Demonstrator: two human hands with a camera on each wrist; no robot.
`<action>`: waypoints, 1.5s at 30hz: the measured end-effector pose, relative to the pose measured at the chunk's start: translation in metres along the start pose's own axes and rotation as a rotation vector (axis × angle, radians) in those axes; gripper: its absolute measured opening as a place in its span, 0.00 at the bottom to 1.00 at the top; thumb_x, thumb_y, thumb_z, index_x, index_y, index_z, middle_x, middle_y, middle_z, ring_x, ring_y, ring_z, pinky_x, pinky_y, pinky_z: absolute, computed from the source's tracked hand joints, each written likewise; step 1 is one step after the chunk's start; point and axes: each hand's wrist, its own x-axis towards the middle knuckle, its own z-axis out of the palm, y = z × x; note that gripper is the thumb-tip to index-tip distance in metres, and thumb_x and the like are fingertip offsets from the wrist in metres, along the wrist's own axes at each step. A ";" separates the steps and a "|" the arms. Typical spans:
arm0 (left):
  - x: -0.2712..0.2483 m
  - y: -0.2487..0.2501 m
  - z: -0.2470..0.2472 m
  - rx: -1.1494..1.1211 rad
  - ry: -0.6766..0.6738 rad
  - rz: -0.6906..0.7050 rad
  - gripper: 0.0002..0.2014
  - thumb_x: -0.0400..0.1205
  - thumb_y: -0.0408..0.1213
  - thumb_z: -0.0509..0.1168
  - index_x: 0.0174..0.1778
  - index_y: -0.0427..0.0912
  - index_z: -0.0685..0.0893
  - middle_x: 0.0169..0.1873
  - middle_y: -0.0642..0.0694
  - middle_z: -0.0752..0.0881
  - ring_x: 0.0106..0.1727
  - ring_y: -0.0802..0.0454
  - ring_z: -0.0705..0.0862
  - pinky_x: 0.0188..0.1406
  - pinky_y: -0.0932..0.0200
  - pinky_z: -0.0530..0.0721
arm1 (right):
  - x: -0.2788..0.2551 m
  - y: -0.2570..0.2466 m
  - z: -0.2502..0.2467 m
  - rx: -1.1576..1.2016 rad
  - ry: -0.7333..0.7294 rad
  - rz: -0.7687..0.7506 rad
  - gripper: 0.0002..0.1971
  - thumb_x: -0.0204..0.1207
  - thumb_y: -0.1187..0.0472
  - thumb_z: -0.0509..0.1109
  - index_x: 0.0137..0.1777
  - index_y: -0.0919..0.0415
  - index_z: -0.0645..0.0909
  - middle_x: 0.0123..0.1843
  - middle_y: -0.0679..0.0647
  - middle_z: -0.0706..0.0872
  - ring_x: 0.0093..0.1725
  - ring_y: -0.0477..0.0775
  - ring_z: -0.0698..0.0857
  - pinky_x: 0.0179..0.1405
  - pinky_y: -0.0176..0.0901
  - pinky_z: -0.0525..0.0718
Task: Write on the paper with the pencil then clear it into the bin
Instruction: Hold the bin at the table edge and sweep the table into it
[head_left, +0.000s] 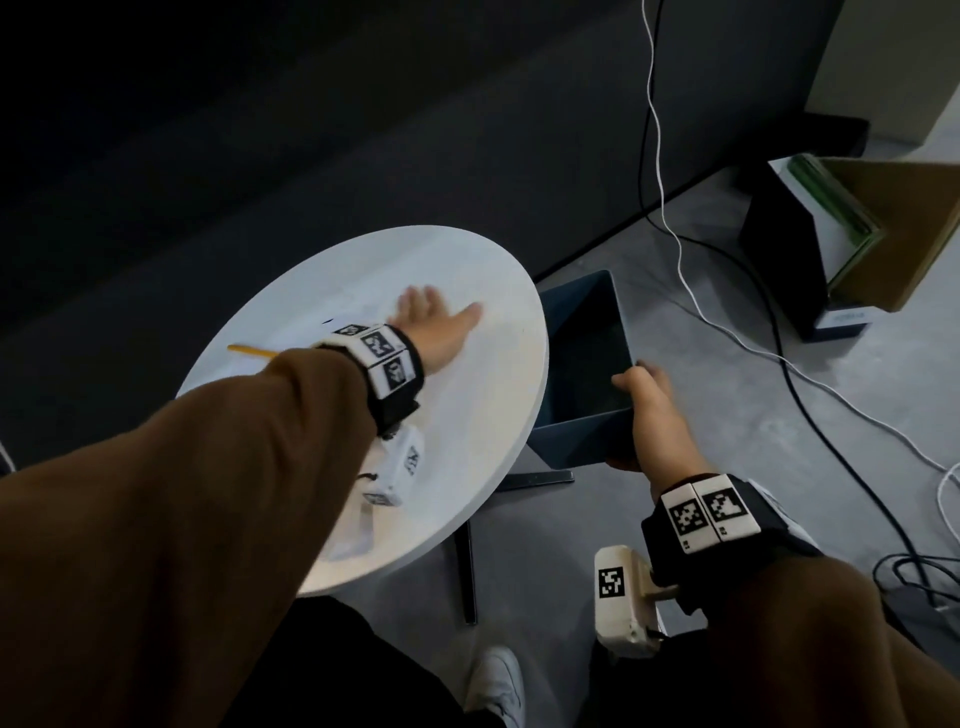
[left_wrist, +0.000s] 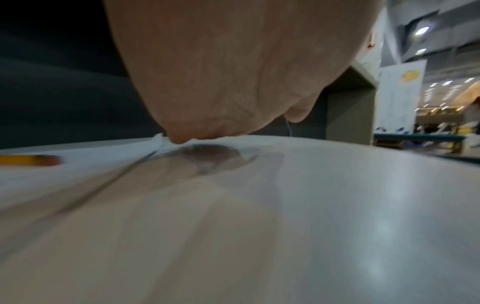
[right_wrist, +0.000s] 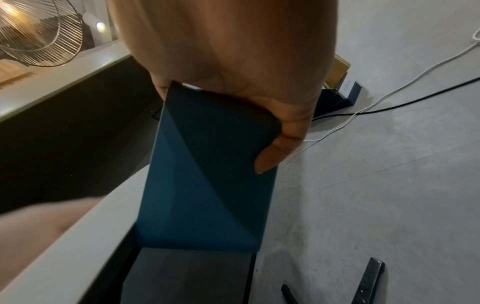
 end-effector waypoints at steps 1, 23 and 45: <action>0.001 -0.011 0.002 0.015 -0.007 -0.054 0.42 0.87 0.65 0.42 0.87 0.39 0.35 0.86 0.38 0.32 0.87 0.43 0.33 0.85 0.43 0.36 | 0.000 -0.001 0.000 -0.004 0.003 -0.007 0.28 0.77 0.44 0.63 0.78 0.42 0.67 0.64 0.51 0.76 0.59 0.56 0.79 0.50 0.60 0.88; 0.006 -0.015 0.007 0.068 -0.014 -0.066 0.42 0.86 0.66 0.42 0.87 0.43 0.35 0.85 0.37 0.31 0.86 0.40 0.31 0.85 0.42 0.35 | 0.005 -0.006 0.006 0.040 0.021 -0.066 0.38 0.64 0.41 0.62 0.79 0.37 0.69 0.67 0.50 0.80 0.61 0.57 0.81 0.47 0.55 0.85; -0.007 0.018 0.015 0.141 -0.118 0.245 0.37 0.90 0.60 0.42 0.87 0.42 0.34 0.85 0.42 0.29 0.86 0.45 0.29 0.84 0.44 0.34 | 0.014 -0.002 0.007 0.038 -0.028 -0.076 0.33 0.69 0.42 0.62 0.78 0.38 0.70 0.67 0.54 0.80 0.60 0.59 0.81 0.46 0.52 0.83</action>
